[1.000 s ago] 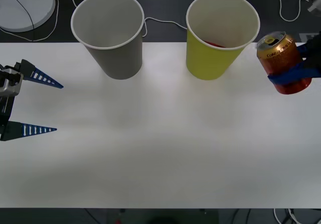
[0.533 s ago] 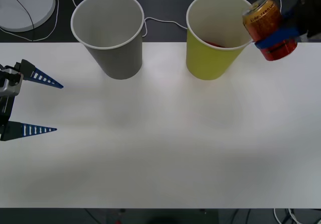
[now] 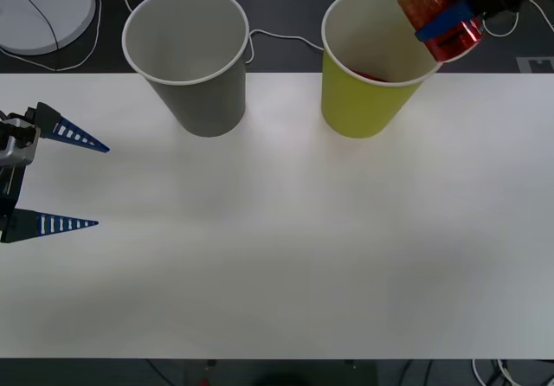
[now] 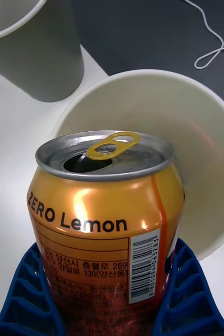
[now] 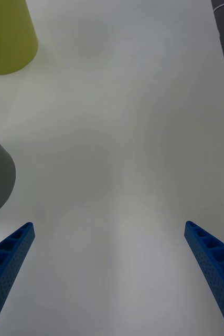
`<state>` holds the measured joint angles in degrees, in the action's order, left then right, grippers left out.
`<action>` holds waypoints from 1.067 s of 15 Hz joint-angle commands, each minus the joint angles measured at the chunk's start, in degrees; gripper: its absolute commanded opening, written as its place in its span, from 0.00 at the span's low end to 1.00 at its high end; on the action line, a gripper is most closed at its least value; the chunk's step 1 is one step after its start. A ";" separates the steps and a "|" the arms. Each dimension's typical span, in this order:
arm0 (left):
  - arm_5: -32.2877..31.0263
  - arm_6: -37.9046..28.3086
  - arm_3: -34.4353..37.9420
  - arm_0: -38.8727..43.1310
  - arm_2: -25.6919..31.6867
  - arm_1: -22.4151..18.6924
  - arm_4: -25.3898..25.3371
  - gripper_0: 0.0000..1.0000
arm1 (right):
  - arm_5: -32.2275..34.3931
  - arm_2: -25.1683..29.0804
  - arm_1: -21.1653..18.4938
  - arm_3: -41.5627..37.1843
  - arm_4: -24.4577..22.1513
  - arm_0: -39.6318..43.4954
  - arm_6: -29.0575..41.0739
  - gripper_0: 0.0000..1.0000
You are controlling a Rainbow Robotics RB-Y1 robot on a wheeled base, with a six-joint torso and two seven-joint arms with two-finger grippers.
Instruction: Put the can into the green bin and the plastic bottle into the gray bin
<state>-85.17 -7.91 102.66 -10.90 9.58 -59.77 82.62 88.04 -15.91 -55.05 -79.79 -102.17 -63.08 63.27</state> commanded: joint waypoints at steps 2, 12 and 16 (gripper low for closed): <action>0.00 0.00 0.00 0.00 0.00 0.00 0.00 1.00 | -0.42 -0.43 3.89 3.59 -6.47 -2.93 0.18 0.00; 0.00 0.00 0.00 0.00 0.00 0.00 0.00 1.00 | -1.12 -2.72 6.71 9.74 -9.81 -7.24 -1.49 1.00; 0.00 0.00 0.00 0.00 0.00 0.00 0.00 1.00 | 0.37 -2.46 5.83 8.86 -8.93 -7.50 -2.72 1.00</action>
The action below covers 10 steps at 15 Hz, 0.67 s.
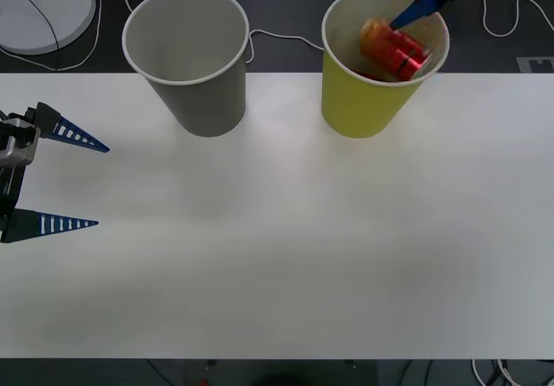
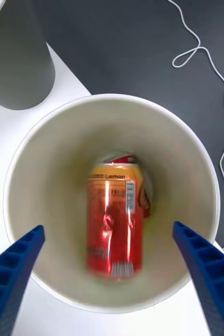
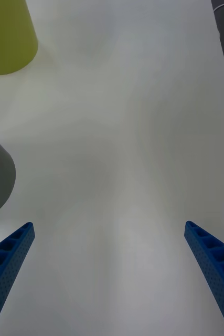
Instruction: Put the can into the green bin and the plastic bottle into the gray bin
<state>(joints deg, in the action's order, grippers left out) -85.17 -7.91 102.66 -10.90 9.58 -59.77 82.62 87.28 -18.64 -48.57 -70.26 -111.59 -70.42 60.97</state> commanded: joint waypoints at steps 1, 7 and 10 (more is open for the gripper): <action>0.00 0.00 0.00 0.00 0.00 0.00 0.00 1.00 | 2.46 0.62 -1.27 -1.72 0.85 -0.15 -0.68 1.00; 0.00 0.00 0.00 0.00 0.00 0.00 0.00 1.00 | 2.72 3.34 -6.72 -4.18 13.41 3.19 -4.11 1.00; 0.00 0.00 0.00 0.00 0.00 0.00 0.00 1.00 | 2.72 6.68 -10.14 -7.52 20.97 8.64 -10.88 1.00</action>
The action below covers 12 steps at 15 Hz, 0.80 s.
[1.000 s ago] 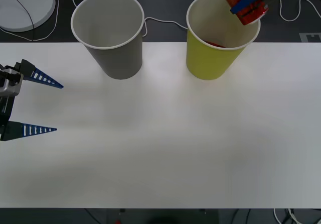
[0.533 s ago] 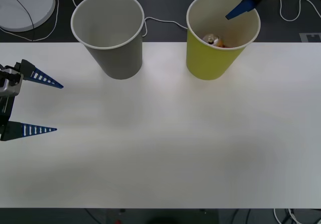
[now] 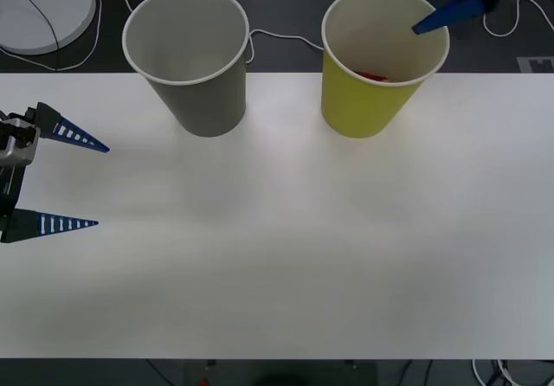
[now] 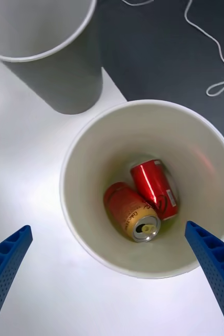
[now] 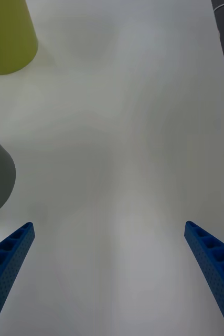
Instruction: Put the can into the green bin and the plastic bottle into the gray bin
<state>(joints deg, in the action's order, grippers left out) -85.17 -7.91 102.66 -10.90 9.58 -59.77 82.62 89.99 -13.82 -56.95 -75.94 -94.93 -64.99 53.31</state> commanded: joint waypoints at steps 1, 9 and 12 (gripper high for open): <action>0.00 0.00 0.00 0.00 0.00 0.00 0.00 1.00 | 0.01 3.98 -2.91 -3.96 7.22 6.37 -5.41 1.00; 0.00 0.00 0.00 0.00 0.00 0.00 0.00 1.00 | 0.01 21.20 -4.40 -24.08 13.72 31.68 -14.29 1.00; 0.00 0.00 0.00 0.00 0.00 0.00 0.00 1.00 | -1.05 25.68 -4.40 -27.69 16.45 41.52 -23.69 1.00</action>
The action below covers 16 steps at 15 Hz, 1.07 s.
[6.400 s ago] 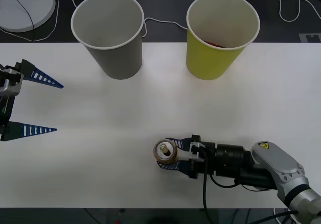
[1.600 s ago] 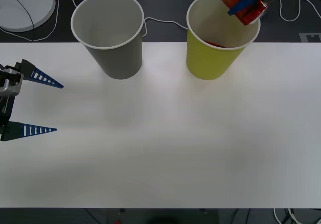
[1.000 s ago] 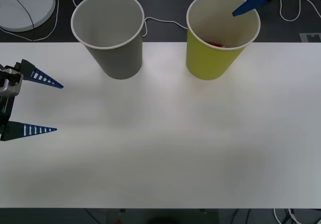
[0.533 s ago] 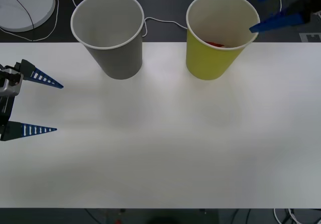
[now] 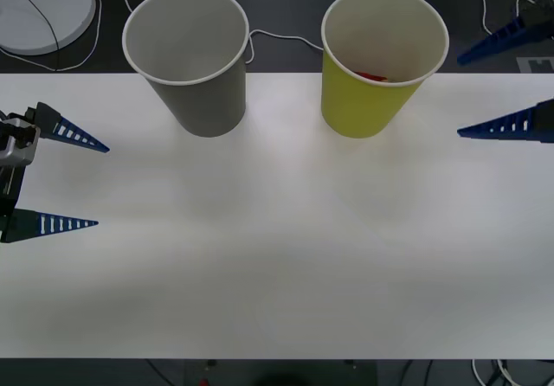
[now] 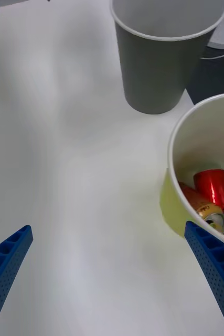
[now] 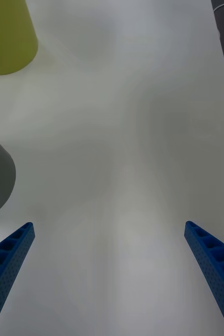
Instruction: Put the can into the green bin and the plastic bottle into the gray bin
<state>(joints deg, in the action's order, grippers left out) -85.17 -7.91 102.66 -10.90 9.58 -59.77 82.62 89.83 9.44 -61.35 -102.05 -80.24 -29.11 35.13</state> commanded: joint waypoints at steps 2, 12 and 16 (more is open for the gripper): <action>0.00 0.00 0.00 0.00 0.00 0.00 0.00 1.00 | -1.06 4.10 0.00 -2.62 3.16 9.95 -11.48 1.00; 0.00 0.00 0.00 0.00 0.00 0.00 0.00 1.00 | -1.14 11.92 5.19 -3.06 5.10 26.38 -30.03 1.00; 0.00 0.00 0.00 0.00 0.00 0.00 0.00 1.00 | -1.06 12.45 6.77 -3.06 3.78 29.37 -32.67 1.00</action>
<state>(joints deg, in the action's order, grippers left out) -85.17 -7.91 102.66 -10.90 9.58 -59.77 82.62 88.75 21.83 -55.00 -105.10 -76.11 -0.07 2.79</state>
